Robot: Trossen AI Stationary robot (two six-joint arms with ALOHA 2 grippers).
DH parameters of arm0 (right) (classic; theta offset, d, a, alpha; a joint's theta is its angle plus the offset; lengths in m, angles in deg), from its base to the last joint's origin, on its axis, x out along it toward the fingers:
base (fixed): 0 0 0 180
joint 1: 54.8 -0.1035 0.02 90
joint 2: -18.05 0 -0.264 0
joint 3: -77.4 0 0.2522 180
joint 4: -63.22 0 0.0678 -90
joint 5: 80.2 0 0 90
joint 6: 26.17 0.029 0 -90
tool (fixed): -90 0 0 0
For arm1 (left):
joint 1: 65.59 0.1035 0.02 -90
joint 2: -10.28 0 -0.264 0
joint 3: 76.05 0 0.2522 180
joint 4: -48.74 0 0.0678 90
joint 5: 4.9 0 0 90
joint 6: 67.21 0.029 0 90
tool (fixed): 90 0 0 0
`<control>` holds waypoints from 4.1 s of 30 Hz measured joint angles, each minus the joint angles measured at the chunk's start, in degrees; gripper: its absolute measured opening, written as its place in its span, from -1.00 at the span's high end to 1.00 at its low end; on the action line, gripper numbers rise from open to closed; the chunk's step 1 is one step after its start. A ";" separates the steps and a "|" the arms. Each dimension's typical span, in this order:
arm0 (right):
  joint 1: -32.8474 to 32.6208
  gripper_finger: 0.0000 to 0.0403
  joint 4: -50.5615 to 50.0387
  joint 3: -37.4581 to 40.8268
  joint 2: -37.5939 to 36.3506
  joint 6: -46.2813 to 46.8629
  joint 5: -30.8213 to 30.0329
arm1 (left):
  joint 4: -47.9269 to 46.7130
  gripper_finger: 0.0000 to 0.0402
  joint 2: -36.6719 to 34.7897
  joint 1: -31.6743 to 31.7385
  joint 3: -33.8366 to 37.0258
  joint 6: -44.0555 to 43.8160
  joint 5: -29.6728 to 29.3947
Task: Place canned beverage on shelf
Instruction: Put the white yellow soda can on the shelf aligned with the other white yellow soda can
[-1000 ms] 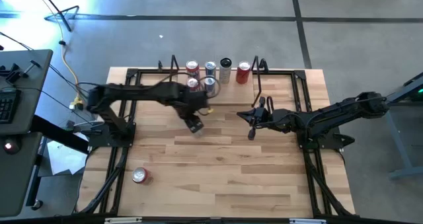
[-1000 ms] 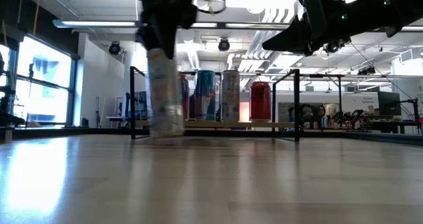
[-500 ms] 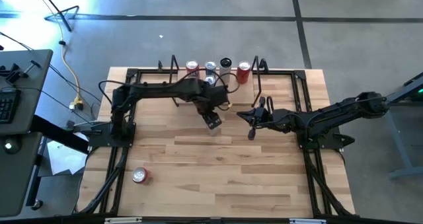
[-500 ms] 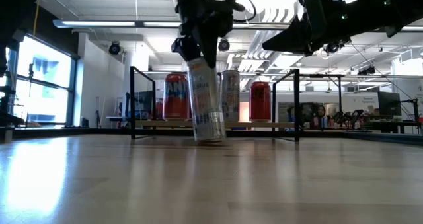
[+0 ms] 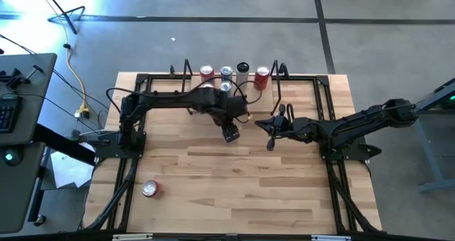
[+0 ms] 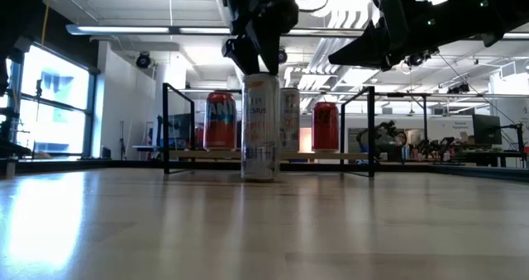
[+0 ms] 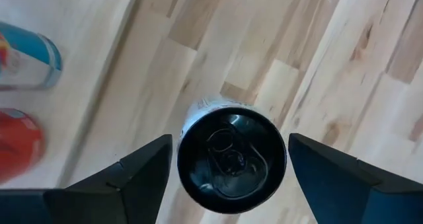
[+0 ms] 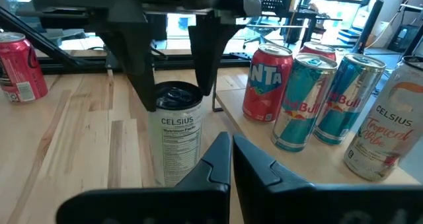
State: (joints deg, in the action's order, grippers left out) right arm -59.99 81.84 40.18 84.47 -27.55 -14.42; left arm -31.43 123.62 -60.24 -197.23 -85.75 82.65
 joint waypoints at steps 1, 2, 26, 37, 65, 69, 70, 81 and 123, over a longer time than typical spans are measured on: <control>0.00 1.00 0.00 0.00 0.00 -0.01 0.00 | -0.02 -0.46 -0.04 -0.30 0.00 0.73 -0.85; 0.00 1.00 0.00 0.00 0.00 -0.02 0.00 | -0.04 -0.46 -0.21 -0.55 -0.02 1.28 -1.74; -3.56 1.00 25.57 -0.09 23.42 -1.47 -4.28 | 49.52 0.87 -41.67 -10.86 52.89 11.71 -10.77; -3.59 1.00 30.54 -1.76 27.23 -5.27 -4.74 | 90.92 0.96 -58.91 -11.52 87.24 8.08 -9.93; -18.11 1.00 -3.96 -4.74 16.77 7.79 -19.19 | 93.40 0.99 -59.34 -11.52 90.01 9.67 -9.51; -17.06 0.98 2.08 -4.07 21.23 8.88 -17.90 | 93.70 0.99 -59.19 -11.52 90.01 8.62 -9.49; -16.85 0.96 4.15 -4.07 22.47 8.56 -17.29 | 93.79 0.99 -59.19 -11.52 90.01 8.35 -9.50; -12.50 0.15 12.65 -10.06 28.75 9.01 -17.62 | 93.47 0.99 -59.34 -11.52 90.01 8.09 -9.44; -4.03 -0.21 0.74 -31.27 40.18 3.17 -15.02 | 93.05 0.99 -59.17 -11.50 89.96 7.68 -6.45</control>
State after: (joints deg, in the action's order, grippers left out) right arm -64.02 82.58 8.91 124.64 -24.39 -29.44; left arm 61.61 64.45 -71.74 -107.26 -78.06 76.20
